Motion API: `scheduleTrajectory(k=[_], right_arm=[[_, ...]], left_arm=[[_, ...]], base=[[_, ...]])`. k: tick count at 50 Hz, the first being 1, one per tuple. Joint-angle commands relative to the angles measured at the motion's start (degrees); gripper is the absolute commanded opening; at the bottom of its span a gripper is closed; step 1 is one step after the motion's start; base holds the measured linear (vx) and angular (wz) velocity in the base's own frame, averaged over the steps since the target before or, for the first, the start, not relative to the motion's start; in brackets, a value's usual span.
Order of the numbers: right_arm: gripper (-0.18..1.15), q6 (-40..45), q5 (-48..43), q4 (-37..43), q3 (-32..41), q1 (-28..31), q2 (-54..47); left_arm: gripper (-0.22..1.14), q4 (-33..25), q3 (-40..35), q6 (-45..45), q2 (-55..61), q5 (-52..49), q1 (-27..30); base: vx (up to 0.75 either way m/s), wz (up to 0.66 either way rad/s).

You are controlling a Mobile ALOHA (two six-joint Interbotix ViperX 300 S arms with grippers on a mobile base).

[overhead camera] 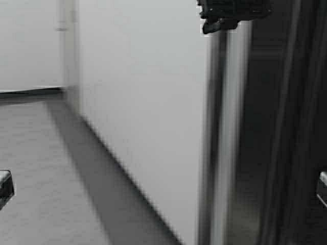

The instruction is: Navigate to elevator, push the call button, then enter the elevator

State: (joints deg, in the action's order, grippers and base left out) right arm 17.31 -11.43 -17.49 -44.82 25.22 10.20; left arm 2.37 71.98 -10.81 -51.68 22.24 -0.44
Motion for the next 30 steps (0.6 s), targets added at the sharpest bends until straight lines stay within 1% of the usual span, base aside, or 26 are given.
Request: scheduleTrajectory(k=[1,11,16,30], right_arm=[[0.05,-0.2,-0.6,0.2,0.7,0.0,1.2],[0.05,-0.2,-0.5,0.2,0.5,0.7,0.5],[0.05,-0.2,-0.5,0.2,0.1,0.7,0.4],[0.05,0.0,-0.6,0.2,1.3,1.1,-1.8]], left_arm=[[0.02,0.2,-0.7,-0.4,-0.4,0.6,-0.2],[0.02,0.4,-0.4,-0.1,-0.6,0.7,-2.1],[0.02,1.6,-0.6,0.0,0.0,0.7,-2.5],[0.02,1.9,-0.8,0.0,0.8,1.5,-2.5]], base=[[0.51,-0.64],[0.50,-0.76],[0.50,-0.69],[0.43,-0.49]])
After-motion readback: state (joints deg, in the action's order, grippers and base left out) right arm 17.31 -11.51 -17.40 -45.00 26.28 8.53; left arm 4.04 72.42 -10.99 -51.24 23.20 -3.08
